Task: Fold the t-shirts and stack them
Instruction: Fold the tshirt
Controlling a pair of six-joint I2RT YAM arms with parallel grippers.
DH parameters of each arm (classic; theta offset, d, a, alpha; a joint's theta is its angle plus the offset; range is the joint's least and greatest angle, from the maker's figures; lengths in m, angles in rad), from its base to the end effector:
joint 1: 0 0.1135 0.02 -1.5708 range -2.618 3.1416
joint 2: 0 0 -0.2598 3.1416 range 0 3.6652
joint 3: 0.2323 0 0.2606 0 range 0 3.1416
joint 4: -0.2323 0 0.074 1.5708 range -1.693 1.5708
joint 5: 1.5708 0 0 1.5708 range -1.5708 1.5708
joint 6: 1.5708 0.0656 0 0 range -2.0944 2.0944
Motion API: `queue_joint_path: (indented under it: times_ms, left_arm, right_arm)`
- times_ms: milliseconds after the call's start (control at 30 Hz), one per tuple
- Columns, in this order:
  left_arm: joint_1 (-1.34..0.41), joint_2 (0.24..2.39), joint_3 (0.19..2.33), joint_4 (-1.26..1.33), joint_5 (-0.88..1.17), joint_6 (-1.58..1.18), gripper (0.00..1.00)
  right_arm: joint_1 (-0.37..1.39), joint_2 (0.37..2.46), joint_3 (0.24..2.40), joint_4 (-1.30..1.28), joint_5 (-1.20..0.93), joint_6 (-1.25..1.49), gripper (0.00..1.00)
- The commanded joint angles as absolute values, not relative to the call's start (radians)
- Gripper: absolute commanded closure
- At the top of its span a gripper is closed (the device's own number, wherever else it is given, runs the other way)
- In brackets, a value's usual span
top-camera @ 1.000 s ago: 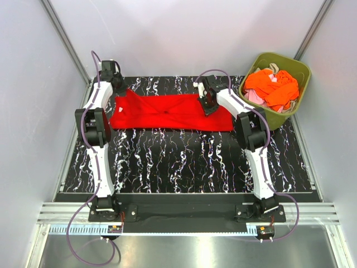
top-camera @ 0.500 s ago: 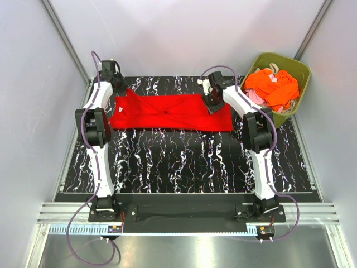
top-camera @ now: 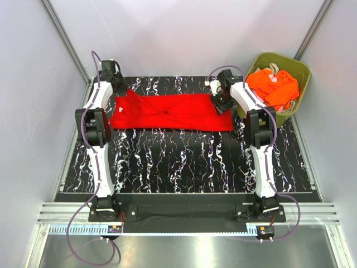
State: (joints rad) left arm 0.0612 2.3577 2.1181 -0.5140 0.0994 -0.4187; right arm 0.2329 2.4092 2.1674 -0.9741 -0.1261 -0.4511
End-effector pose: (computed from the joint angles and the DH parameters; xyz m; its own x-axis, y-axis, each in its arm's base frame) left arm 0.5655 0.0281 0.1997 -0.6286 -0.4438 -0.6386 -0.2673 0.8944 -0.3585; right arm 0.5061 0.1285 0.1543 -0.7027 -0.6112 -0.3641 -0.6421 0.7653 -0.0454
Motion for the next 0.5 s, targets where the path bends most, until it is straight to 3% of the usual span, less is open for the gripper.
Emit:
queue_joint_path:
  times_ms: [0, 467]
  left_arm:
    - [0.067, 2.342, 2.143, -0.457, 0.114, -0.405, 1.0]
    - [0.067, 2.353, 2.151, -0.456, 0.109, -0.4, 1.0]
  right_arm:
    - [0.239, 2.433, 2.215, -1.028, -0.169, -0.508, 0.58]
    - [0.241, 2.476, 2.284, -1.016, -0.11, -0.52, 0.56]
